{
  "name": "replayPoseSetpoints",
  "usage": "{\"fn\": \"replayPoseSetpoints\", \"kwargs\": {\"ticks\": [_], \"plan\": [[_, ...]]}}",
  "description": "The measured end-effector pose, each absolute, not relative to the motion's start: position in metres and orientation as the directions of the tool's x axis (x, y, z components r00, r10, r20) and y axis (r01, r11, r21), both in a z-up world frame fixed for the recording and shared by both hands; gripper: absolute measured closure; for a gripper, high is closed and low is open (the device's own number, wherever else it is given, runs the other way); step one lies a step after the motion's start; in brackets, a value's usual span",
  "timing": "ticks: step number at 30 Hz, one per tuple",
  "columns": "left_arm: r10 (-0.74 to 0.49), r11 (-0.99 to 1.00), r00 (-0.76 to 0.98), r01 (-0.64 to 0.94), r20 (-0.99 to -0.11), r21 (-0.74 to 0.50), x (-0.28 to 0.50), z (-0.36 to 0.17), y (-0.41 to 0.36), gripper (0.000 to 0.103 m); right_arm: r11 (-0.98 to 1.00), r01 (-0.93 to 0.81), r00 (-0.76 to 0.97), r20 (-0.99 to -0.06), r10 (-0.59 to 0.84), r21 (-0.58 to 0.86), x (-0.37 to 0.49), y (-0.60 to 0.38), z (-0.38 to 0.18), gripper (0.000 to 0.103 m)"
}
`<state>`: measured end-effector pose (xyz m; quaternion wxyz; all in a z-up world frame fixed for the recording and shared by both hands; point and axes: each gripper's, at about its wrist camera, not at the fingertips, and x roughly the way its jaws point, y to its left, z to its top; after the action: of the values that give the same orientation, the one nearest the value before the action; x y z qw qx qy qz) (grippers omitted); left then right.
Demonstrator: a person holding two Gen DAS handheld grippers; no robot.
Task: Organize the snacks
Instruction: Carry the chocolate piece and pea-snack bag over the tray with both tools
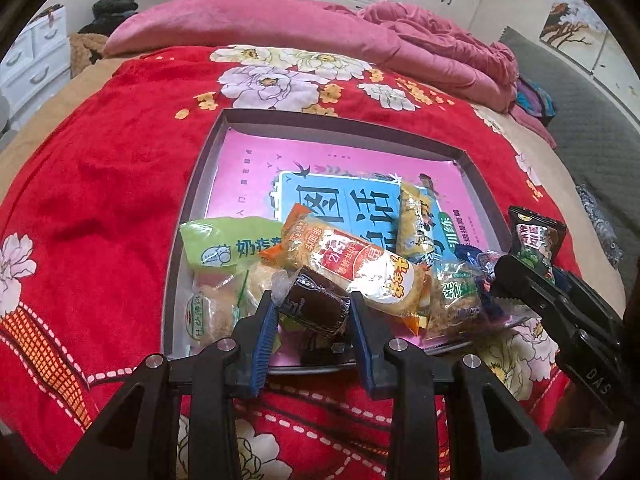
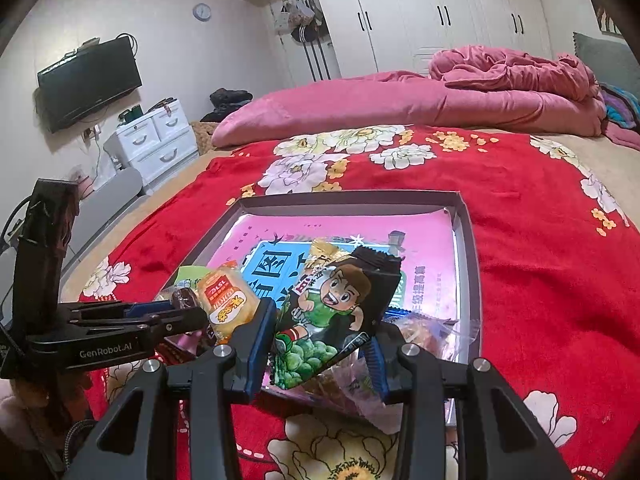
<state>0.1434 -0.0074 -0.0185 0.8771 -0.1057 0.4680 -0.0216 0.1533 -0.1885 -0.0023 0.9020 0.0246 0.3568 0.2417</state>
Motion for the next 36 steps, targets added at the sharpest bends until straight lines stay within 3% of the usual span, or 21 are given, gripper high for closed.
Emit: {"fn": "replayPoseSetpoints", "kwargs": {"ticks": [36], "plan": [[-0.131,0.98,0.547,-0.057,-0.827,-0.193,0.146,-0.023,-0.012,0.067,0.853,-0.496,0.577,-0.674,0.461,0.159,0.159,-0.161,-0.019,0.06]]}}
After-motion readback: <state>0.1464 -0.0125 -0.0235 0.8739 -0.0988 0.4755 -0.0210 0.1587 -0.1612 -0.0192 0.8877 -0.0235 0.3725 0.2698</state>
